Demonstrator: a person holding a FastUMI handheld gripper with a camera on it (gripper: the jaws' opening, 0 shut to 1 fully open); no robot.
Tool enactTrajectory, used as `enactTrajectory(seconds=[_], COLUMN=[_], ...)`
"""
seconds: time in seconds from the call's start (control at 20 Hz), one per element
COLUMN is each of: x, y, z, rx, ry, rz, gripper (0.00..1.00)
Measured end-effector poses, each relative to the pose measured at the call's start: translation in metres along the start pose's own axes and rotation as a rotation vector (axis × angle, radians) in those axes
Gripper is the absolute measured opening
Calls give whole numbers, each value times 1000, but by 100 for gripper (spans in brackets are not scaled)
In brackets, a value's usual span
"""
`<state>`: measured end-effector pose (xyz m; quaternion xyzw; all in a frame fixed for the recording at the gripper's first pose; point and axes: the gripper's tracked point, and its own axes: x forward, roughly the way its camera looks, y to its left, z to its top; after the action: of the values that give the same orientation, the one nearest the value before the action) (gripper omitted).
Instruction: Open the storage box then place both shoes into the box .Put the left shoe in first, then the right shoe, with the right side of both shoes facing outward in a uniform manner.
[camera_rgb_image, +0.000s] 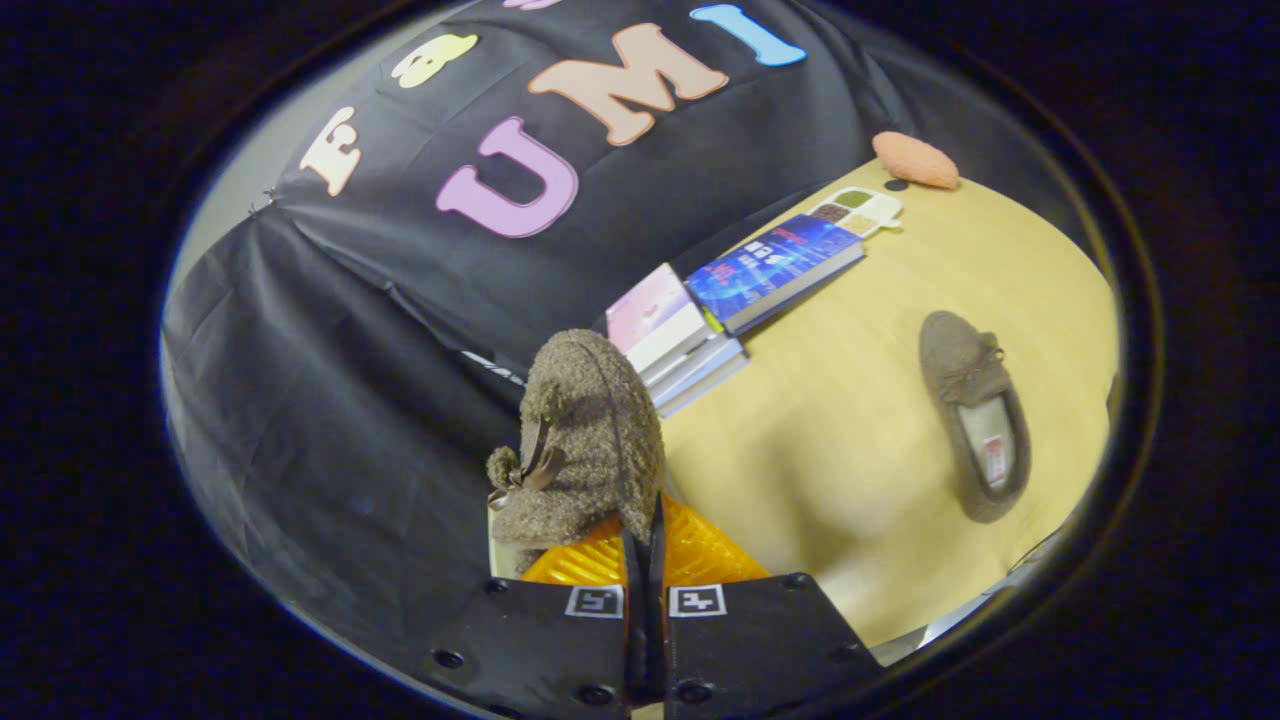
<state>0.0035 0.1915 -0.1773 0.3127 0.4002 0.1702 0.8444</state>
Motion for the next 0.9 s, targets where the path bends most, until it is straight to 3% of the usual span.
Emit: enactTrajectory(seconds=[0.2,0.35,0.6,0.9], x=[13,34,71,106], y=[50,70,93,87], z=[-15,-35,-69,-103], rx=[5,-25,-95,-189], ry=[52,107,192,262], rz=[74,83,64,-22], gripper=[3,3,3,3])
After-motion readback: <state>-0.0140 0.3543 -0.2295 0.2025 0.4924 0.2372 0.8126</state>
